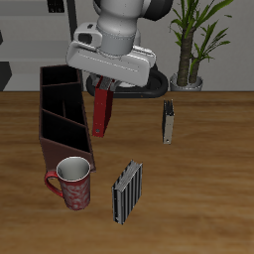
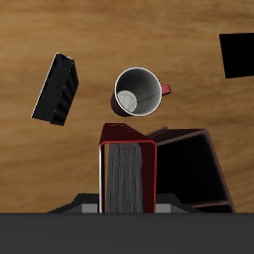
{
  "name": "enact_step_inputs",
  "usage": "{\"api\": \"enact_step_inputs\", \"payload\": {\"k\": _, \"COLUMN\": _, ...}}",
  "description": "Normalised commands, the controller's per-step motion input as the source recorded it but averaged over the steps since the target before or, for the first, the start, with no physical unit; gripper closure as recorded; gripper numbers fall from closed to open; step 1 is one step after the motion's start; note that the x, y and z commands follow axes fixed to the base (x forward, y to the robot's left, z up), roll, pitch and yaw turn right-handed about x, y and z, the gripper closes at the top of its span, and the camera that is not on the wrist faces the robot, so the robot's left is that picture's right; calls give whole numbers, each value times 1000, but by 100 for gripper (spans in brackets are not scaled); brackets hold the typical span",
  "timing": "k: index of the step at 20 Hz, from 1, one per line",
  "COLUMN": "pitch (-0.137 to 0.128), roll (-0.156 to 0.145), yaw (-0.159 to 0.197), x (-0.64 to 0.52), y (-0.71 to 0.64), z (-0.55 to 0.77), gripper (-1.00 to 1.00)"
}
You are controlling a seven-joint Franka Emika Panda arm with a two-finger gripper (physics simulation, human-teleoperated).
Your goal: Place the red book into the right desk caddy's right compartment
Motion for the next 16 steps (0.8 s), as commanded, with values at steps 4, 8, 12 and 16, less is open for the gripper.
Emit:
{"api": "enact_step_inputs", "payload": {"k": 4, "pitch": 0, "roll": -52, "yaw": -15, "x": -490, "y": -679, "z": 300, "gripper": 100}}
{"api": "enact_step_inputs", "payload": {"k": 8, "pitch": -40, "roll": 6, "yaw": -1, "x": -557, "y": -365, "z": 286, "gripper": 100}}
{"api": "enact_step_inputs", "payload": {"k": 12, "pitch": -80, "roll": 5, "yaw": 19, "x": -820, "y": -396, "z": 361, "gripper": 100}}
{"api": "enact_step_inputs", "payload": {"k": 16, "pitch": -23, "roll": -27, "yaw": -26, "x": -625, "y": -507, "z": 211, "gripper": 100}}
